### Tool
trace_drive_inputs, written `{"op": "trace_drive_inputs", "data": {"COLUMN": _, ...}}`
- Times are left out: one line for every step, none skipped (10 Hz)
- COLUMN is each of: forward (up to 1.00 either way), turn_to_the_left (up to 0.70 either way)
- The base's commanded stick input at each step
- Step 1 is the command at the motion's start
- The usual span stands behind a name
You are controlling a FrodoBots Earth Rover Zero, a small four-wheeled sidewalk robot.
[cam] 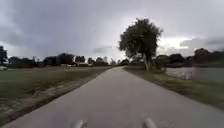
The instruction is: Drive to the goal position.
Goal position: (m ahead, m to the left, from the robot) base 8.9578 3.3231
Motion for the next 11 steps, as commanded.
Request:
{"op": "trace_drive_inputs", "data": {"forward": 1.0, "turn_to_the_left": 0.4}}
{"op": "trace_drive_inputs", "data": {"forward": 1.0, "turn_to_the_left": 0.27}}
{"op": "trace_drive_inputs", "data": {"forward": 1.0, "turn_to_the_left": 0.11}}
{"op": "trace_drive_inputs", "data": {"forward": 1.0, "turn_to_the_left": 0.0}}
{"op": "trace_drive_inputs", "data": {"forward": 1.0, "turn_to_the_left": 0.0}}
{"op": "trace_drive_inputs", "data": {"forward": 1.0, "turn_to_the_left": 0.0}}
{"op": "trace_drive_inputs", "data": {"forward": 1.0, "turn_to_the_left": 0.0}}
{"op": "trace_drive_inputs", "data": {"forward": 1.0, "turn_to_the_left": 0.0}}
{"op": "trace_drive_inputs", "data": {"forward": 1.0, "turn_to_the_left": 0.0}}
{"op": "trace_drive_inputs", "data": {"forward": 1.0, "turn_to_the_left": 0.0}}
{"op": "trace_drive_inputs", "data": {"forward": 1.0, "turn_to_the_left": 0.0}}
